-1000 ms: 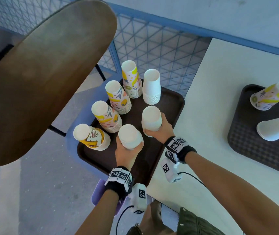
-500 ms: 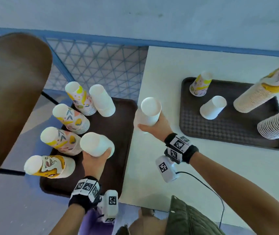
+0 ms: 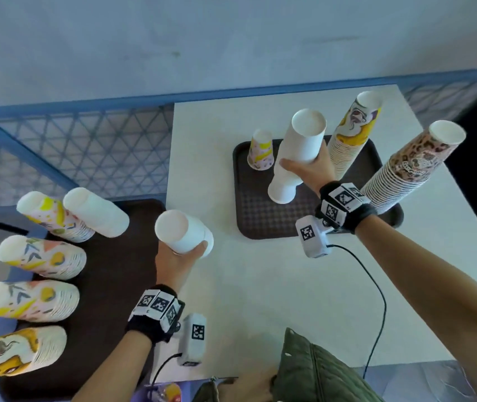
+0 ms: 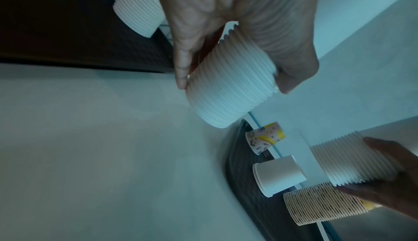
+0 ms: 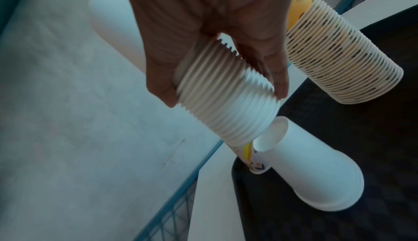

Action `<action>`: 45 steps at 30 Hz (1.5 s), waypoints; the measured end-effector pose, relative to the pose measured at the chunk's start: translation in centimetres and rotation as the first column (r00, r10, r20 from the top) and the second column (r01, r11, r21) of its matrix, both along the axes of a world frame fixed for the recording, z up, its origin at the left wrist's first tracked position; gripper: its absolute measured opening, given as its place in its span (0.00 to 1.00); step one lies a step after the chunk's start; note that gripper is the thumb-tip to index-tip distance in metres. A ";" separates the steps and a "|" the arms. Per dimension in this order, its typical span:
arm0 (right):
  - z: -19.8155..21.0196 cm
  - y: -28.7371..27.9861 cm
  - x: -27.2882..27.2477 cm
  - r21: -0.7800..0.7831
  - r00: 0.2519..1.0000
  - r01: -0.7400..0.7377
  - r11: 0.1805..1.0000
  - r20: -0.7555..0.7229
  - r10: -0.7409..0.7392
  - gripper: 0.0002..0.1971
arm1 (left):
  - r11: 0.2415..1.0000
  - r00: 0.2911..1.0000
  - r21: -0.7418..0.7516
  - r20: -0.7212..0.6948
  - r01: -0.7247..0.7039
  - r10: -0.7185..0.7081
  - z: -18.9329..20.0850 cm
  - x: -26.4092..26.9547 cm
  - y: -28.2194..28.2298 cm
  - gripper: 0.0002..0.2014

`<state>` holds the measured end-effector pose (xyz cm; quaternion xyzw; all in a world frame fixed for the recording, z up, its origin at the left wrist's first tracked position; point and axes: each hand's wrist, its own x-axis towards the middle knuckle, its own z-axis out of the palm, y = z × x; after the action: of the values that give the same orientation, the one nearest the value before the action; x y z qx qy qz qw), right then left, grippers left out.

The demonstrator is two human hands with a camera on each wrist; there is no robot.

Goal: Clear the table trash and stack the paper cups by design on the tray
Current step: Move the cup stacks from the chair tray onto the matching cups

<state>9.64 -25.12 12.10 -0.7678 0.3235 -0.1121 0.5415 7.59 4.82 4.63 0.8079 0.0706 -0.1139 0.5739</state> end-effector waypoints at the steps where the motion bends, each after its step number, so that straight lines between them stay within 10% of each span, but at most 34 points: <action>1: -0.2 -0.6 0.4 0.004 1.000 -0.003 1.000 -0.009 0.003 0.41 | 1.000 1.000 -0.003 -0.004 0.008 -0.008 0.0 0.1 -0.8 0.49; 22: -8.6 -4.2 -0.8 0.142 0.941 -0.172 0.975 -0.270 0.206 0.57 | 0.930 0.914 -0.127 0.269 0.346 -0.304 10.6 7.0 -18.4 0.36; 30: -10.0 -5.3 -7.6 -0.076 0.907 -0.272 0.959 -0.355 0.229 0.30 | 0.908 0.891 0.033 0.183 0.418 -0.416 9.8 7.7 -23.4 0.42; 38: -12.2 -5.3 -16.1 -0.398 0.854 -0.485 0.779 -0.409 0.322 0.22 | 0.889 0.888 0.083 0.061 0.451 -0.456 6.6 5.8 -19.5 0.42; 45: -13.8 -4.9 -22.0 -0.411 0.700 -0.672 0.616 -0.623 0.348 0.35 | 0.944 0.971 0.289 0.128 0.160 -0.203 5.1 5.8 -9.0 0.29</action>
<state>-12.35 -29.99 -1.74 -0.9617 0.1516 0.1508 0.1713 13.37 -4.20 9.70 0.8895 -0.0340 -0.0920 0.4462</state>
